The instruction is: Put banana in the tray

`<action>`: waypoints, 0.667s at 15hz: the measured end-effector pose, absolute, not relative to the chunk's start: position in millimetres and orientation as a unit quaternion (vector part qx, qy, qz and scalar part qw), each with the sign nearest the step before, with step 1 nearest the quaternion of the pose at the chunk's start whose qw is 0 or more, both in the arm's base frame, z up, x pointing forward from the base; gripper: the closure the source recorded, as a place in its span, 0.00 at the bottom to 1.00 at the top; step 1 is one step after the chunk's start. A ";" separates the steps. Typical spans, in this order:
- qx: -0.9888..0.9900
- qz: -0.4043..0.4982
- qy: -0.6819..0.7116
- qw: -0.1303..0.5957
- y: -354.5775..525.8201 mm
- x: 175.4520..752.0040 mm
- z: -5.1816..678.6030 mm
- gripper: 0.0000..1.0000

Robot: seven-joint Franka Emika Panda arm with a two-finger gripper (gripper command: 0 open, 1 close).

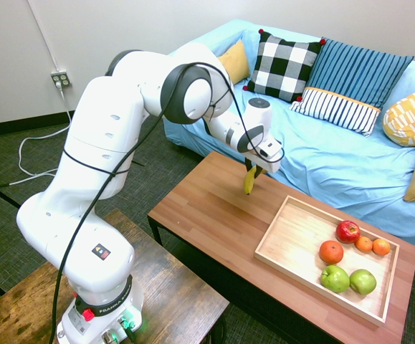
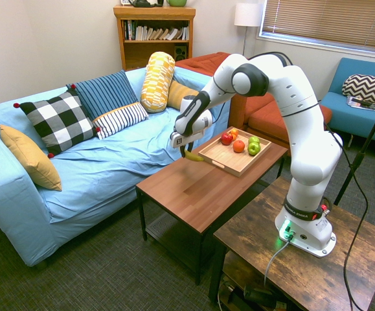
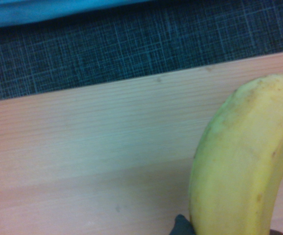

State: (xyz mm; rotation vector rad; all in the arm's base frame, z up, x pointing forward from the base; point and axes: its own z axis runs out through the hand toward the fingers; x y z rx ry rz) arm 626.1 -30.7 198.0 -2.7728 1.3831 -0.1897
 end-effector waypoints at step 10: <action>-0.843 -0.052 0.536 0.008 -219.1 552.8 222.4 1.00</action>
